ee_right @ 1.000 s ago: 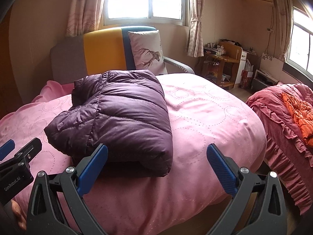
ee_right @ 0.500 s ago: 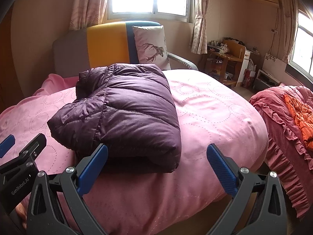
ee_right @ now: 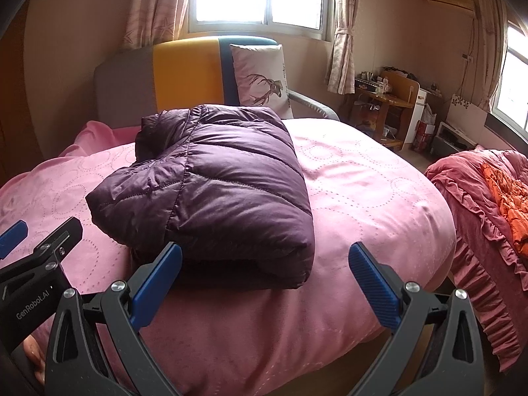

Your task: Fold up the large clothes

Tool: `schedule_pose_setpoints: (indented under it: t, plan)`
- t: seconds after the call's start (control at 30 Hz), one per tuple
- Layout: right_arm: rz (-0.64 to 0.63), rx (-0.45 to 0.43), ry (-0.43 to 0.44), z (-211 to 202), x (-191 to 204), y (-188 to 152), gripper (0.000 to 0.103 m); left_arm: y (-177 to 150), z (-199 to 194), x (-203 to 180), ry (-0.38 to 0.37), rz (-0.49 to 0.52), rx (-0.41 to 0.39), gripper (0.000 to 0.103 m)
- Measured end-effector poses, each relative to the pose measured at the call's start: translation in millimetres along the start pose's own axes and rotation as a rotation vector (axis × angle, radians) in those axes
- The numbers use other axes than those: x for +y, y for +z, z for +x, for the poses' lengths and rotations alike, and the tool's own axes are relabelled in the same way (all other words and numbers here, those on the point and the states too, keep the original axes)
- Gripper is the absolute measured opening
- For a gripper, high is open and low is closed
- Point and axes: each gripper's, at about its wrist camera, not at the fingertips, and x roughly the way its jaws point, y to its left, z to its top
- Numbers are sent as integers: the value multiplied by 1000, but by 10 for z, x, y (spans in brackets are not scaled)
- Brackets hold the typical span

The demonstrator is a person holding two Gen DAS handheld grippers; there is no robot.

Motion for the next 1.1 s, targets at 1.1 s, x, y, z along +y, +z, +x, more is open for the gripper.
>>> schedule_pose_setpoints:
  t: [1.1]
  plan:
    - [25,4,8,21,-22,-22,101,-3,-17,53,-2,5,-2,99]
